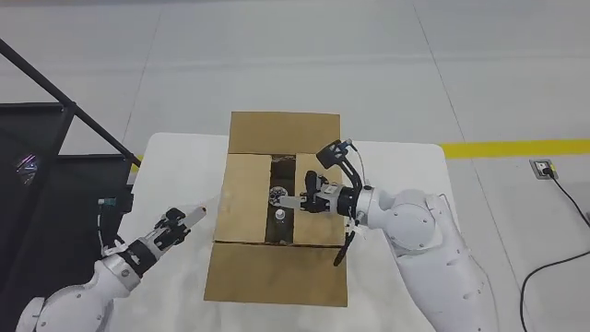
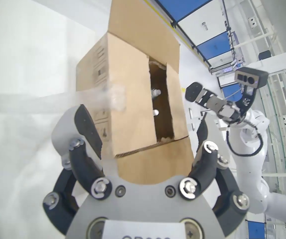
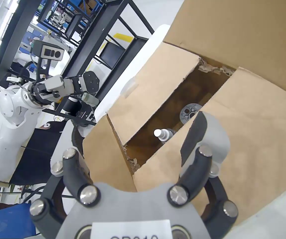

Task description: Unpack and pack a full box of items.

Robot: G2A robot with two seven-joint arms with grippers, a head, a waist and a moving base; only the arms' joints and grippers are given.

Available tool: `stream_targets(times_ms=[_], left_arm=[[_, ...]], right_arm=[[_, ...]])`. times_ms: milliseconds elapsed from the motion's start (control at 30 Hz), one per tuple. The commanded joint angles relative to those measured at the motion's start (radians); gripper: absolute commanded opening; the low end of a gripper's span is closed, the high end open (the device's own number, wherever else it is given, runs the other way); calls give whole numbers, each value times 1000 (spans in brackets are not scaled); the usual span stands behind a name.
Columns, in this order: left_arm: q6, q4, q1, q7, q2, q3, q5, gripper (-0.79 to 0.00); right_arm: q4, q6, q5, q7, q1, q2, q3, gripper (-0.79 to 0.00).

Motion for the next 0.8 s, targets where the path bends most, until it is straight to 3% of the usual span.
stream_targets(times_ms=[0, 200, 433, 500, 633, 767], left_arm=[[-32, 22, 11, -128, 11, -29, 10, 0], [-143, 75, 25, -382, 33, -28, -40, 0], [-136, 154, -24, -476, 43, 43, -127, 0], [-128, 178, -46, -504, 45, 65, -181, 0], [-130, 194, -71, -553, 49, 89, -264, 0], [-117, 185, -74, -592, 55, 97, -326, 0]], right_arm=[[2, 0, 1, 1, 1, 0, 0, 0], [-15, 15, -24, -62, -14, 1, -3, 0], [-54, -19, 1, -296, -79, 10, 65, 0], [-45, 18, -14, -363, -88, 13, 93, 0], [37, 3, 18, -436, -56, 15, 115, 0], [206, -19, 63, -465, 22, 18, 140, 0]])
